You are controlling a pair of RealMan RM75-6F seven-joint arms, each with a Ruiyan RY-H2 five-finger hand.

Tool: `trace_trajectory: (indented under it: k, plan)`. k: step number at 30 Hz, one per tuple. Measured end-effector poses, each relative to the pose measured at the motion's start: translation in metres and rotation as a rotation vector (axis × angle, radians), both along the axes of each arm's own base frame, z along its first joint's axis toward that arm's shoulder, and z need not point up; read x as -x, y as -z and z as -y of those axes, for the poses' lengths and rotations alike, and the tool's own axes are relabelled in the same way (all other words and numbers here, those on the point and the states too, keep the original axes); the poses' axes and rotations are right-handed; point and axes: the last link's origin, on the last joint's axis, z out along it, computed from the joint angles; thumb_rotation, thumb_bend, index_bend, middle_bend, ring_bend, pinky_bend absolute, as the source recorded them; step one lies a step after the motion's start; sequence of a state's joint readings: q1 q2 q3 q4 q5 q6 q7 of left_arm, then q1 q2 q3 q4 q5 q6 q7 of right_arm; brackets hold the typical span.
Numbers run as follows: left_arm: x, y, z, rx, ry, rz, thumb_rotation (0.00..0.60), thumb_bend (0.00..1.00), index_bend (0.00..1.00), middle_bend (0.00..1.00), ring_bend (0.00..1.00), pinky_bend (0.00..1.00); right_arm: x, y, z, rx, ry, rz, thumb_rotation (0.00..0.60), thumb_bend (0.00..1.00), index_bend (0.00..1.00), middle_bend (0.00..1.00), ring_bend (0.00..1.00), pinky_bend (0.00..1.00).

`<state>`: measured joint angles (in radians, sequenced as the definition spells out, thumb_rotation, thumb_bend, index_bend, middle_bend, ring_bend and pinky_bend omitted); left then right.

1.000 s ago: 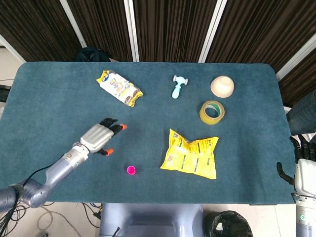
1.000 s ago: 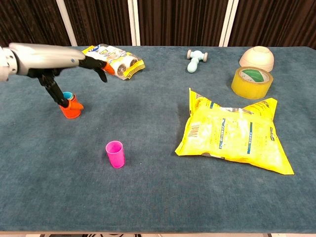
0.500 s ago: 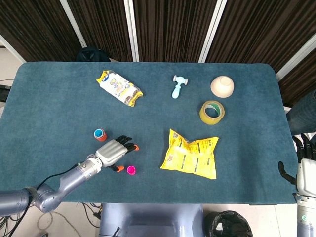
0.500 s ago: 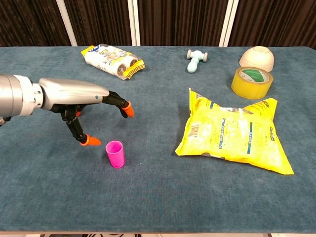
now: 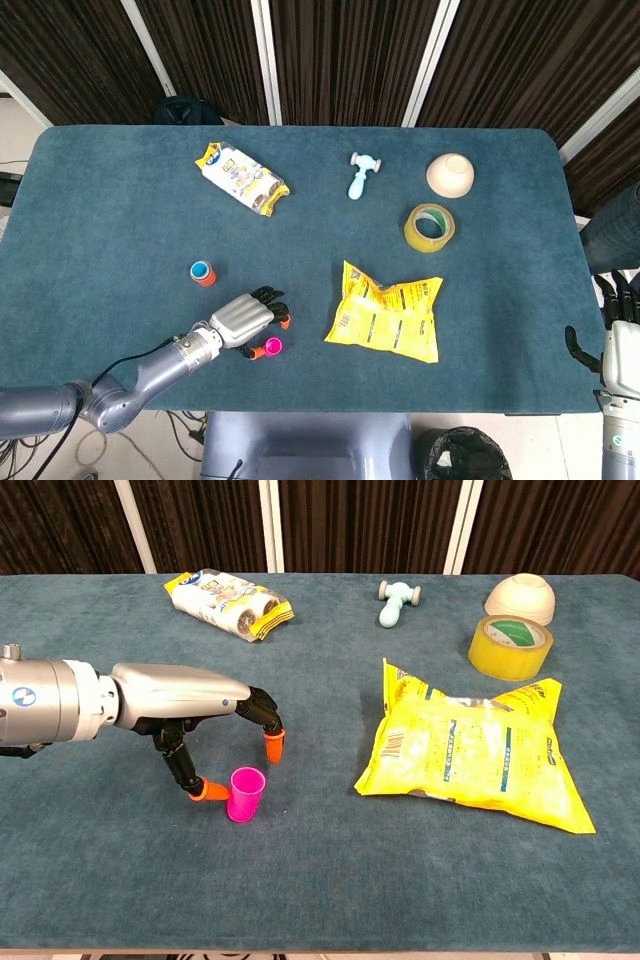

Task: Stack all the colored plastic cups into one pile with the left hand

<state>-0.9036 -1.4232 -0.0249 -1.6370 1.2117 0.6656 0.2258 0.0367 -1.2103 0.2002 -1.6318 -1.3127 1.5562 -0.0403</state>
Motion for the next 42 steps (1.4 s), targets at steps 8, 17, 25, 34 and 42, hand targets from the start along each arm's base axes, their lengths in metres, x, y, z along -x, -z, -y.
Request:
trace_trajectory:
  k: [8, 17, 25, 34, 42]
  plan:
    - [0.000, 0.002, 0.001, 0.001, -0.004, 0.003, 0.600, 0.30, 0.43, 0.23, 0.00, 0.05, 0.001, -0.001, 0.001, 0.012, 0.010, 0.013, 0.600, 0.42, 0.12, 0.05, 0.12, 0.04]
    - [-0.004, 0.002, 0.001, 0.007, -0.003, 0.013, 0.600, 0.34, 0.47, 0.24, 0.00, 0.06, 0.001, 0.000, 0.001, 0.019, 0.010, 0.019, 0.600, 0.42, 0.12, 0.05, 0.12, 0.04]
    - [-0.006, -0.001, 0.000, -0.006, -0.005, 0.024, 0.600, 0.37, 0.48, 0.25, 0.00, 0.06, 0.001, -0.002, 0.001, 0.035, 0.013, 0.025, 0.600, 0.42, 0.12, 0.05, 0.13, 0.04]
    - [-0.008, -0.027, -0.015, -0.108, -0.015, 0.082, 0.600, 0.37, 0.48, 0.27, 0.00, 0.07, 0.001, -0.004, 0.001, 0.049, 0.014, 0.025, 0.600, 0.42, 0.12, 0.05, 0.13, 0.04]
    - [0.013, -0.078, -0.036, -0.282, -0.081, 0.181, 0.600, 0.37, 0.49, 0.28, 0.00, 0.08, 0.000, -0.002, 0.001, 0.047, 0.008, 0.022, 0.600, 0.42, 0.13, 0.05, 0.13, 0.04]
